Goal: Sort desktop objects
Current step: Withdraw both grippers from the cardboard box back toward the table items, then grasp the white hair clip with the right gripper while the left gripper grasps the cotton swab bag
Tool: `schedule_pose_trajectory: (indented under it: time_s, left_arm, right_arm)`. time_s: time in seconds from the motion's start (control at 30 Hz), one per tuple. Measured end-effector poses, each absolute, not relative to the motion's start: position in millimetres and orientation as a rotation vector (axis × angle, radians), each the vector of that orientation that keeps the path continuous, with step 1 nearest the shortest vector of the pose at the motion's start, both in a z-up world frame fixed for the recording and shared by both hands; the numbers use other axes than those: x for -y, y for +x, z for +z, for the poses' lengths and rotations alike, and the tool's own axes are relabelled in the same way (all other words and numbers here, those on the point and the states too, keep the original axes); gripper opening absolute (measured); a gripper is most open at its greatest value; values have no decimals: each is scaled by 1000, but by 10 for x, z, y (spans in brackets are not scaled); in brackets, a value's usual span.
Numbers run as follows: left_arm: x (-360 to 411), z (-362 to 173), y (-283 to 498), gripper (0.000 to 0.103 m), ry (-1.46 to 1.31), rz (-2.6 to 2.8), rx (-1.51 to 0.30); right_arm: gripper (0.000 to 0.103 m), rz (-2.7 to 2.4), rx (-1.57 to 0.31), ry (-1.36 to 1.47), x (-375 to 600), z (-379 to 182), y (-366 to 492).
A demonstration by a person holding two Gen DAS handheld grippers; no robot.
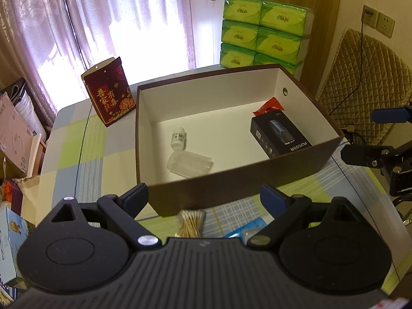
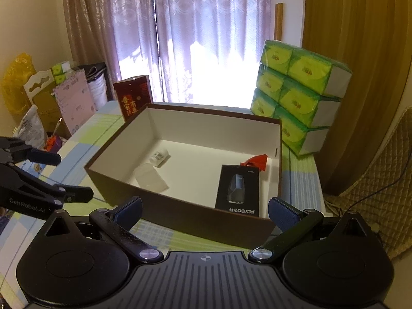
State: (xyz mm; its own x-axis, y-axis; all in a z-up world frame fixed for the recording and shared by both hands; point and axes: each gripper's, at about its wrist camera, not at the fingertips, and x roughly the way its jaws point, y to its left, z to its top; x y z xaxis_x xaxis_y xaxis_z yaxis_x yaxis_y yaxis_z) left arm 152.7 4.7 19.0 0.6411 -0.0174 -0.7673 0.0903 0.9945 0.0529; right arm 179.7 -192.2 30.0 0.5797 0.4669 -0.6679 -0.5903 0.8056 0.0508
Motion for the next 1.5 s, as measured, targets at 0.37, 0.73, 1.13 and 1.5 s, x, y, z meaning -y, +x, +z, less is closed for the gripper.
schedule_pose_trajectory:
  time_s: [0.37, 0.73, 1.13, 1.5]
  left_arm:
    - [-78, 186, 1230, 92, 82, -75, -859]
    - [-237, -128, 957, 91, 58, -45, -917]
    - [-267, -445, 759, 91, 34, -54, -998]
    - [-332, -564, 761, 91, 18, -33, -1024]
  right_arm:
    - [101, 637, -712, -176, 1956, 267, 1566]
    - [101, 608, -789, -125, 2205, -97, 1364]
    - [101, 587, -907, -134, 2255, -492, 1138]
    - [101, 623, -945, -177, 2125, -765, 1063]
